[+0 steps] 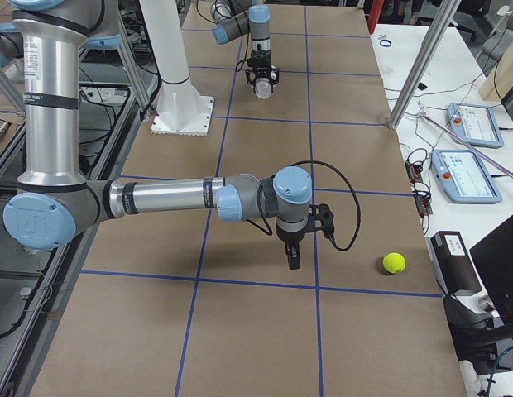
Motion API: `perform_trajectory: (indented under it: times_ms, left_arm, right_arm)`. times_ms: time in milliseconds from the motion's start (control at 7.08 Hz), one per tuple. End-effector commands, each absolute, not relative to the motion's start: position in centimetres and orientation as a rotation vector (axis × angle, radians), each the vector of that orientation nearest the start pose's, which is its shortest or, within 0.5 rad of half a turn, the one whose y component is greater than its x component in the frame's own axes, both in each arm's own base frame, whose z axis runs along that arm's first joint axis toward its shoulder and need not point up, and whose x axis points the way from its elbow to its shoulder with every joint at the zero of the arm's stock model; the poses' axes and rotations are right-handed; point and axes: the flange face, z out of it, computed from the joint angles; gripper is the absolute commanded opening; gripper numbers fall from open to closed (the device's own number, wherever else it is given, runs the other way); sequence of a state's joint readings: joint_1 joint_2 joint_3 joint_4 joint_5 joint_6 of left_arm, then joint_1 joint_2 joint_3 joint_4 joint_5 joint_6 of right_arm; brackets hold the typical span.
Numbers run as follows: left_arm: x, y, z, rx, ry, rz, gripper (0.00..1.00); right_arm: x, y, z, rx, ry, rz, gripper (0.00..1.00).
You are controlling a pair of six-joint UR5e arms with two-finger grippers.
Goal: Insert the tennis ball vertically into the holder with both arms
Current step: 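Lift the can with the left gripper and stand it upright, open end up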
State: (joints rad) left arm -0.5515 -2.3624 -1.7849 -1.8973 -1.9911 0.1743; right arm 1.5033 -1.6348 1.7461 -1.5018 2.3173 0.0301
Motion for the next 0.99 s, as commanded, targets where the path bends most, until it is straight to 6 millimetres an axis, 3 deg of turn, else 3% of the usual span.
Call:
perform_trajectory:
  times_ms: [0,141,424,847]
  left_arm:
    - [46.3,-40.6,3.3,1.322,1.096,1.138,0.70]
    - [46.5,-40.7,3.4,1.396,1.190,1.063,0.70]
    - [47.8,-42.4,6.0,1.576,1.313,0.892,0.70]
    - [47.7,-44.9,9.5,1.770,1.397,0.453,0.71]
  right_arm:
    - [3.3,-47.9,59.5,0.139,-0.753,-0.104,0.99]
    - [3.3,-48.0,59.4,0.142,-0.753,-0.105,0.99]
    - [3.3,-48.0,59.4,0.142,-0.754,-0.105,0.99]
    - [3.3,-48.1,58.9,0.146,-0.755,-0.097,0.99]
